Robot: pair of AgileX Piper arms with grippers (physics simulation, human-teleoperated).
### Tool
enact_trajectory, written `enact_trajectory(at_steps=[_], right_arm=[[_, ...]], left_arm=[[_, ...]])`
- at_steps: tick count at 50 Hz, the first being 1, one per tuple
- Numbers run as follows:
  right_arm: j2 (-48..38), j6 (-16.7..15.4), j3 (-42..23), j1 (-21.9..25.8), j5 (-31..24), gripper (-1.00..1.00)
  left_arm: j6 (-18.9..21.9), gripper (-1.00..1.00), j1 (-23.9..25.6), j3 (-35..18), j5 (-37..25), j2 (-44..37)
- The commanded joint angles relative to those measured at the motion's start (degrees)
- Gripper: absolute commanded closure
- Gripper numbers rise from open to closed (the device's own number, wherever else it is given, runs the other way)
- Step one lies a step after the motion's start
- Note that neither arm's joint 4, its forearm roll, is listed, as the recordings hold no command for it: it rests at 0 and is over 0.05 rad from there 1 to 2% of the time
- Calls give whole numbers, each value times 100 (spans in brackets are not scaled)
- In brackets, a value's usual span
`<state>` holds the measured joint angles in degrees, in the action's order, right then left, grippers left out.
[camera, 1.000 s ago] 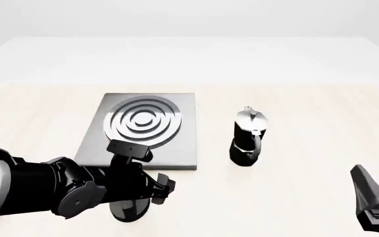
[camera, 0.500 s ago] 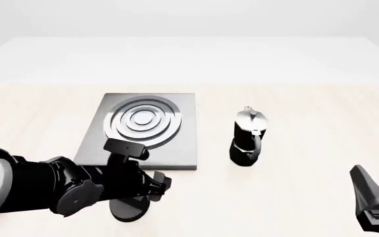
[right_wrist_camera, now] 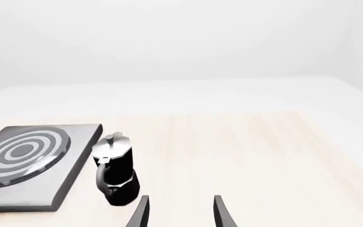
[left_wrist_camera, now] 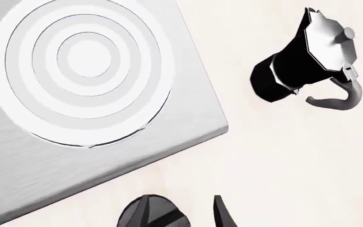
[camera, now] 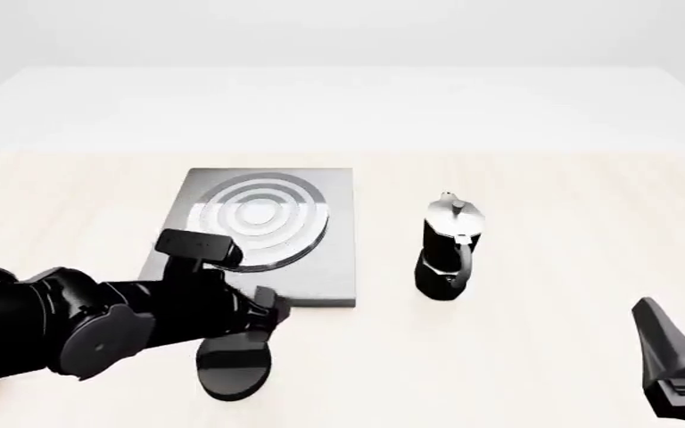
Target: Turn on the stove and put the moka pot on it.
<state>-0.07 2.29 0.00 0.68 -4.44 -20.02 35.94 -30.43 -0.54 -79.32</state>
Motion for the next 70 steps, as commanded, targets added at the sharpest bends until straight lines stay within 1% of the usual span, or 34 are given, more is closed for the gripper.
enact_trajectory(at_steps=[1,4,10,13,15,16,17,19,21,23,24,26,27,29,31,32,34,36,37,39,41,43,45,46,47,50,56,58,60,61,64,67,68,70], right_arm=[[-10,-35,0,30,85,-100],[-18,-61,-1,46,115,-100],[-32,-99,-1,73,148,-100],[-28,-120,-1,81,161,-100],[-27,-139,-2,87,169,-100],[-27,-145,-2,89,170,-100],[-27,-154,-2,90,170,-100],[-27,-164,-2,93,173,-100],[-29,-174,-3,103,182,-100],[-29,-182,-2,112,180,-100],[-29,-186,-2,114,181,-100],[-28,-182,-2,121,181,-100],[-29,-182,-2,125,182,-100],[-38,-187,-2,145,187,-100],[-48,-193,-2,161,196,-100],[-53,-200,-2,172,205,-100],[-52,-201,-2,171,211,-100],[-48,-200,-2,166,220,-100],[-52,-198,-2,155,221,-100],[-60,-197,-2,156,223,-100],[-74,-207,-2,170,232,-100],[-116,-235,-2,176,269,-100],[-152,-248,-2,183,313,-100],[-170,-253,-2,188,339,-100],[-176,-254,-2,190,354,-100],[-170,-234,-2,199,362,-100],[-166,-215,-2,220,373,-100],[-145,-215,-2,220,359,-100],[-119,-213,-2,215,344,-100],[-107,-217,-3,211,339,-100],[-84,-235,-5,196,338,-100],[-5,-273,-3,168,341,-100],[-1,-300,-9,145,360,-100],[2,-345,-41,146,361,-100]], left_arm=[[338,-100,-317,-214,-751,1209],[370,-100,-395,-307,-987,1604],[424,-100,-480,-418,-1307,2099],[603,-100,-653,-455,-1465,2594],[590,-100,-697,-480,-1570,2822],[733,-100,-856,-502,-1638,3108],[765,-100,-910,-520,-1677,3285],[802,-100,-1009,-529,-1740,3432],[916,-100,-1177,-508,-1757,3709],[1128,-100,-1446,-466,-1752,4122],[1127,-100,-1482,-439,-1740,4230],[1348,-100,-1677,-371,-1703,4487],[1300,-100,-1674,-334,-1671,4587],[1418,-100,-1955,-233,-1625,4834],[1376,-100,-2027,-162,-1582,4890],[1491,-100,-2165,-116,-1550,5119],[1574,-100,-2205,-80,-1545,5308],[1492,-100,-2263,-4,-1555,5588],[1564,-100,-2359,44,-1569,5727],[1516,-100,-2467,151,-1565,5995],[1620,-100,-2610,215,-1544,6196],[1584,-100,-2483,313,-1516,6331],[1750,-100,-2613,407,-1486,6742],[1905,-100,-2749,466,-1531,7129],[1809,-100,-2744,539,-1529,7134],[1769,-100,-2829,808,-1430,7250],[1950,-100,-3124,1263,-1295,7797],[1854,-100,-3179,1454,-1169,7877],[1909,-100,-3310,1665,-968,7921],[1798,-100,-3342,1772,-884,7923],[1857,-100,-3483,2124,-472,7927],[2000,-100,-3419,2445,-120,7931],[1942,-100,-3545,2562,27,7931],[1966,-100,-3612,2702,102,7931]])
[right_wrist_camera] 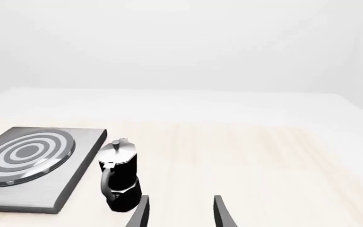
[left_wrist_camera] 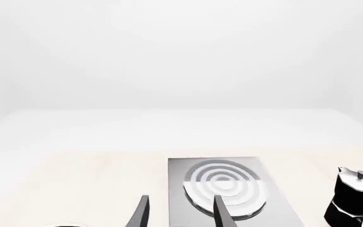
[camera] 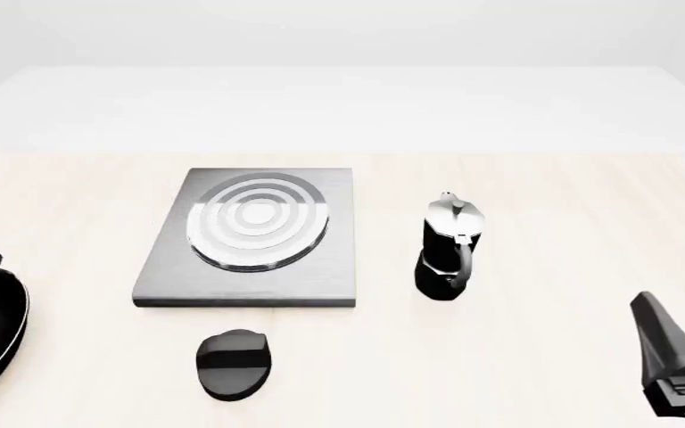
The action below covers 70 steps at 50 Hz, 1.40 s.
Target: Turn on the stove and put the moka pot on it.
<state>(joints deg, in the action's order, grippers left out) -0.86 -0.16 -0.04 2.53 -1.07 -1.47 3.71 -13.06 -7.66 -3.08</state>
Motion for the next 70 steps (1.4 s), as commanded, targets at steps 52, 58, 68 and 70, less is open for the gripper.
enact_trajectory(at_steps=[52,58,68,70], right_arm=[[-2718,-890,-2320,1357,-1330,-100],[-3107,-787,-2440,1515,-1131,-100],[-3712,-557,-2552,1708,-755,-100],[-3838,-461,-2576,1723,-679,-100]], left_arm=[[368,-100,-677,1305,1517,308],[435,-100,-638,1287,1471,308],[492,-100,-665,1303,1388,308],[505,-100,-666,1304,1388,308]])
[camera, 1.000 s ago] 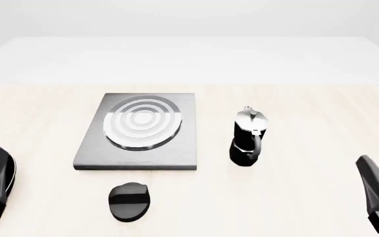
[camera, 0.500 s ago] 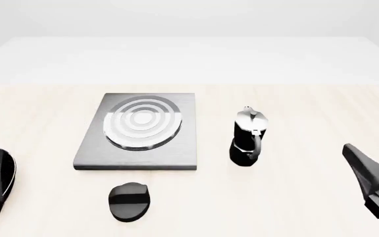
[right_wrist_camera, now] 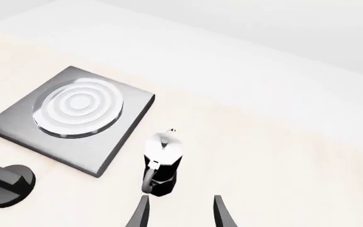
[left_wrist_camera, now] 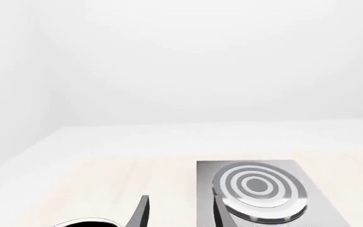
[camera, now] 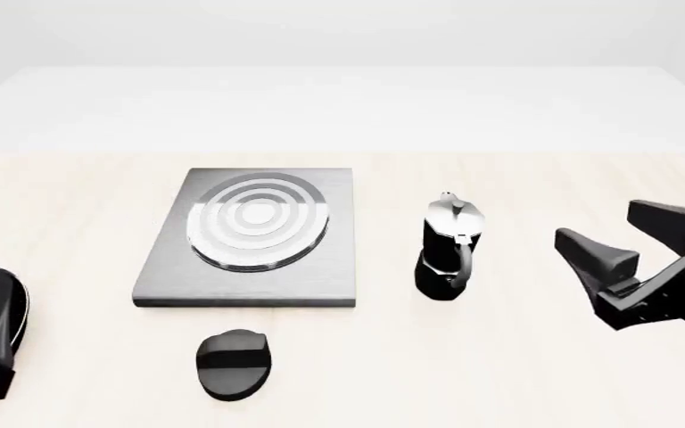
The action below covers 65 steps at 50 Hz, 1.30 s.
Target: Turn on the stove and put the moka pot on it.
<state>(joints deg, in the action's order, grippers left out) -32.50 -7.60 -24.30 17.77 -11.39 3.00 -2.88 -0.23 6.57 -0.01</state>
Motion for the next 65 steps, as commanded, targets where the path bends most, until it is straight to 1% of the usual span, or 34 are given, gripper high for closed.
enact_trajectory(at_steps=[1,7,9,12,19,20,24,26,28,31,33,34,36,41,42,46,48,50,65], right_arm=[[-709,316,-153,209,383,-100],[-1060,553,-165,305,622,-100],[-1160,570,-147,313,713,-100],[-1359,769,-113,317,882,-100],[-1732,862,-27,308,1230,-100],[-1821,921,-20,311,1287,-100],[-2068,993,5,279,1478,-100],[-2200,1095,16,306,1585,-100],[-2294,1111,23,306,1664,-100],[-2590,1265,9,267,1867,-100],[-2748,1307,9,259,2003,-100],[-2832,1420,6,291,2061,-100],[-2960,1401,-3,288,2164,-100],[-3319,1472,-34,320,2398,-100],[-3440,1532,-48,370,2464,-100],[-3745,1549,-74,376,2673,-100],[-3870,1626,-93,398,2749,-100],[-4010,1630,-107,416,2841,-100],[-4691,1801,-116,595,3285,-100]], left_arm=[[57,-100,5,21,-38,0],[71,-100,32,22,-53,0],[72,-100,46,22,-56,0],[79,-100,59,17,-66,0],[96,-100,90,19,-80,0],[97,-100,91,20,-81,0],[101,-100,103,21,-86,0],[95,-100,98,21,-87,0],[87,-100,95,21,-91,0],[87,-100,95,21,-95,0],[102,-100,105,22,-92,0],[100,-100,109,22,-98,0],[107,-100,104,22,-99,0],[91,-100,107,23,-115,0],[99,-100,107,23,-105,0],[85,-100,109,23,-124,0],[85,-100,111,23,-131,0],[82,-100,115,23,-140,0],[45,-100,96,23,-156,0]])
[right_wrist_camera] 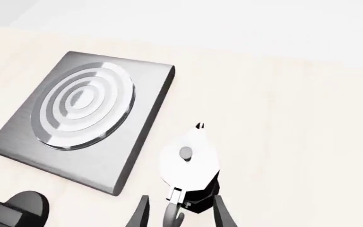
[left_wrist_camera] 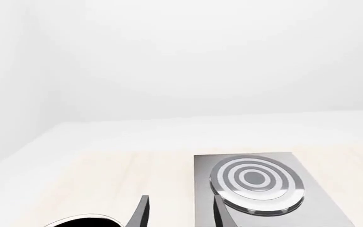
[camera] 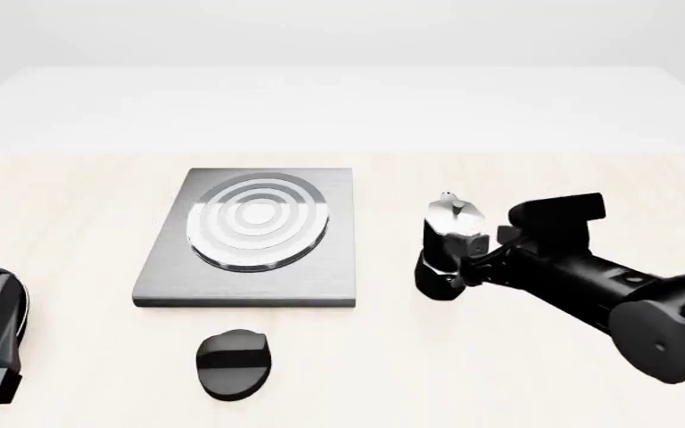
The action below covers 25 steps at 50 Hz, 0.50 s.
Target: Turn on the stove and put the moka pot on it.
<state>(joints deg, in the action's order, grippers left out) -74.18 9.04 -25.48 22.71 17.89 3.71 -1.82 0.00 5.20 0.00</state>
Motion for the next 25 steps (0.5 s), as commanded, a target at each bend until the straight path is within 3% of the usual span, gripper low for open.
enact_trajectory(at_steps=[1,25], right_arm=[[-563,141,14,103,390,-100],[-1037,396,356,154,982,-100]], left_arm=[[-23,-100,-17,0,-21,0],[-34,-100,26,0,-26,0]])
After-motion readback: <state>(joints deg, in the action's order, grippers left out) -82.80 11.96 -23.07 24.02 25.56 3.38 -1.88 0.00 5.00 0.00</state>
